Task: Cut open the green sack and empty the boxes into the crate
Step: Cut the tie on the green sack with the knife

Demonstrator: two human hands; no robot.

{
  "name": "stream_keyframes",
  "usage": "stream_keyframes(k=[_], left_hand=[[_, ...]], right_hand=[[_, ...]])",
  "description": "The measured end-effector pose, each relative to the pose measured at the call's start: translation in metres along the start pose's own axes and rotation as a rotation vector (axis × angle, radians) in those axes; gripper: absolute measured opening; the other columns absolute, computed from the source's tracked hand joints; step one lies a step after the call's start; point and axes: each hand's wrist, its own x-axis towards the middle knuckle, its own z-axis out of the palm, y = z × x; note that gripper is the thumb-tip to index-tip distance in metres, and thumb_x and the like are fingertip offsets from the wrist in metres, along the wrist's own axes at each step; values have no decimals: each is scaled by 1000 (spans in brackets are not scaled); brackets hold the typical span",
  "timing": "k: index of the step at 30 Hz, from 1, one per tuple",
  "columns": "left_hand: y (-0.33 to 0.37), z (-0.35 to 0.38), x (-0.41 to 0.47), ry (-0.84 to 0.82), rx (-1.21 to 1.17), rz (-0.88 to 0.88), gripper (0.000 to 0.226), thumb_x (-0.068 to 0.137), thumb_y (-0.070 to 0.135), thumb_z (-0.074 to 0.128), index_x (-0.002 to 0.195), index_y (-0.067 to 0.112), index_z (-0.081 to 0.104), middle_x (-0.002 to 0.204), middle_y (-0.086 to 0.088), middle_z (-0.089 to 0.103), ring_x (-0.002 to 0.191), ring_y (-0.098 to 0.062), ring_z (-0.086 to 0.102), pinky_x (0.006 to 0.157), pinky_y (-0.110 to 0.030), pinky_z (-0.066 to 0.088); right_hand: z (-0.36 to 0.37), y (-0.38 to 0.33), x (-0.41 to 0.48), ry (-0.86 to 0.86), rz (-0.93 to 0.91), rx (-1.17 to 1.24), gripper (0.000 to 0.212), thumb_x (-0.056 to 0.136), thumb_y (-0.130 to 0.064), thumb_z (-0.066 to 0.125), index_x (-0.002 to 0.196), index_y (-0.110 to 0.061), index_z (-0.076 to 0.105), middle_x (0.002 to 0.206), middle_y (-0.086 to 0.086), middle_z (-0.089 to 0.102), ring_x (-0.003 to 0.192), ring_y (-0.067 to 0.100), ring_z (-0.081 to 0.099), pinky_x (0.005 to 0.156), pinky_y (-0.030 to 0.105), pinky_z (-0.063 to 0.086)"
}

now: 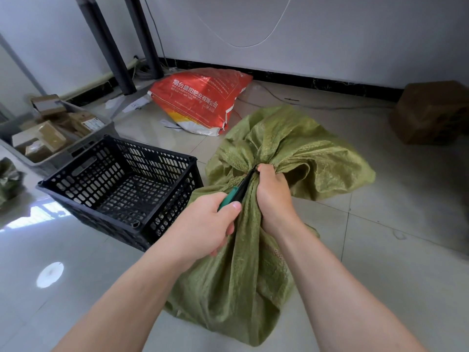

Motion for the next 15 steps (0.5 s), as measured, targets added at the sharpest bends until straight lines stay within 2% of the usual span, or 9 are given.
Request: stream_keyframes(k=[3, 5, 9, 12, 15], left_hand=[[2, -4, -1, -10, -59, -52, 28, 99, 28, 49, 82, 6, 54, 58, 2, 53, 44, -15, 45, 40, -25, 37], [3, -5, -1, -21, -131, -94, 27, 100, 26, 49, 91, 1, 55, 58, 1, 52, 43, -14, 44, 39, -23, 36], [2, -3, 0, -52, -292, -193, 22, 100, 27, 50, 92, 8, 58, 59, -1, 53, 43, -14, 44, 39, -21, 35], [-1, -3, -1, -85, -373, -234, 21, 100, 27, 52, 93, 9, 59, 59, -1, 54, 42, -13, 44, 37, -20, 33], [-2, -4, -3, -105, -429, -257, 22, 100, 27, 52, 93, 7, 60, 58, -1, 53, 41, -13, 43, 35, -20, 31]], right_hand=[[1, 0, 0, -12, -17, -85, 37, 97, -35, 43, 120, -8, 54, 108, 7, 63, 104, 27, 60, 100, 45, 48], [3, 0, 2, -4, -44, -125, 38, 97, -33, 42, 119, -5, 55, 106, 7, 62, 104, 29, 60, 98, 43, 48], [9, 6, 1, 63, -70, -116, 40, 97, -28, 42, 117, 3, 58, 104, 14, 62, 103, 35, 62, 96, 46, 50], [9, 10, 2, 70, -85, -129, 30, 98, -23, 42, 104, 1, 58, 87, 10, 58, 85, 29, 59, 82, 41, 49], [7, 8, 5, 64, -101, -173, 16, 98, -19, 42, 93, -6, 50, 73, 3, 46, 71, 21, 47, 67, 32, 38]])
